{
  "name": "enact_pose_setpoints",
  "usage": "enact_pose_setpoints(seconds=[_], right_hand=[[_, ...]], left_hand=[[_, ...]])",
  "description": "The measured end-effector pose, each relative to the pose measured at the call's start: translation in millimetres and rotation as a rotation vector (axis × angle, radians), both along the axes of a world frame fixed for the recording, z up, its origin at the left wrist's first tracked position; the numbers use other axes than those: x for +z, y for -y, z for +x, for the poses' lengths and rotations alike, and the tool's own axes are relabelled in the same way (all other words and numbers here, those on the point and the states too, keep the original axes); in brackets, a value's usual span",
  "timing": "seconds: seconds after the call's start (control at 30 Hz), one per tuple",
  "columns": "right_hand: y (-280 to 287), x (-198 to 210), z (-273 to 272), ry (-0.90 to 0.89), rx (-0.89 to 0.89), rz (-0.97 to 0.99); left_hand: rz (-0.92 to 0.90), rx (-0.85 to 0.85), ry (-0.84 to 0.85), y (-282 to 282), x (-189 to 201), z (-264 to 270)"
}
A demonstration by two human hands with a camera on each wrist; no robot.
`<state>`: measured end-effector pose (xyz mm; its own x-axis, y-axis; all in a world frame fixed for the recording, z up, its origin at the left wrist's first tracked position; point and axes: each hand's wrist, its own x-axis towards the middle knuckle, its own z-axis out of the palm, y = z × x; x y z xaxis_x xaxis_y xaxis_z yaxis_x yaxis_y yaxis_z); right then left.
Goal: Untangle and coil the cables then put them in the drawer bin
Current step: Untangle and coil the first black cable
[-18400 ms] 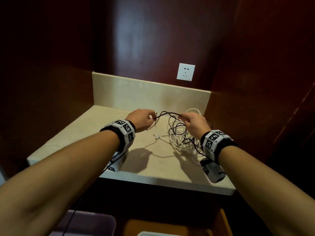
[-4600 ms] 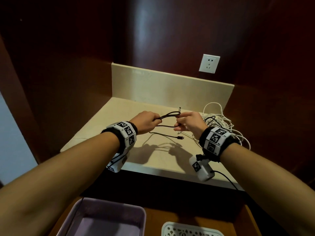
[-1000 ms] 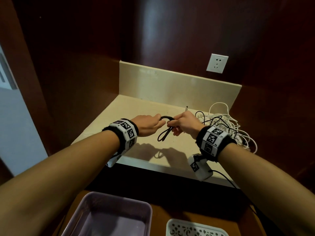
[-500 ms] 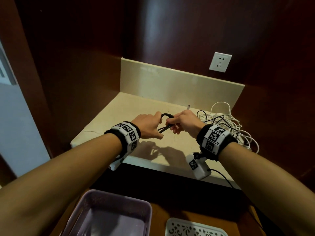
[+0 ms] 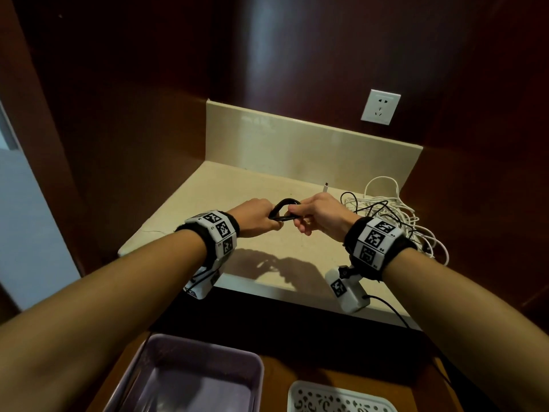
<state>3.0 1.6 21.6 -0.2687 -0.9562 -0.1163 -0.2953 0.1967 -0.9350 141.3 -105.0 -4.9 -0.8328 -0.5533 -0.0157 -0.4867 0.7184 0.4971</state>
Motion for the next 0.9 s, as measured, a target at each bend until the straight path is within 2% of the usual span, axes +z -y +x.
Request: enact_pose_setpoints(seconds=[0.13, 0.27, 0.37, 0.53, 0.63, 0.7, 0.83, 0.9], right_hand=[[1.6, -1.9, 1.8, -0.108, -0.030, -0.027], [4.6, -5.0, 7.6, -0.476, -0.044, -0.060], [1.0, -4.4, 7.7, -0.647, -0.078, -0.080], [-4.5, 3.2, 6.7, -0.968, 0.125, -0.022], [-0.3, 0.9, 8.7, -1.084, 0.087, -0.013], [2.2, 0.9, 12.5, -1.043, 0.012, -0.039], [12.2, 5.3, 19.3, -0.660, -0.120, 0.015], [15.3, 7.0, 19.7, -0.549, -0.169, 0.064]], left_hand=[[-0.017, 0.000, 0.041, -0.7, 6.4, -0.9], [-0.027, 0.010, 0.039, -1.1, 10.9, -2.5], [-0.049, 0.018, 0.028, -0.9, 14.0, -1.9], [-0.045, 0.038, -0.001, 1.5, 8.3, 1.8], [0.009, 0.049, -0.040, 0.7, 8.0, 1.6], [0.027, 0.046, -0.053, 0.2, 9.6, 0.2], [-0.096, -0.012, 0.040, -4.3, 13.6, -3.2], [-0.145, -0.032, 0.065, -7.1, 14.4, -4.1]])
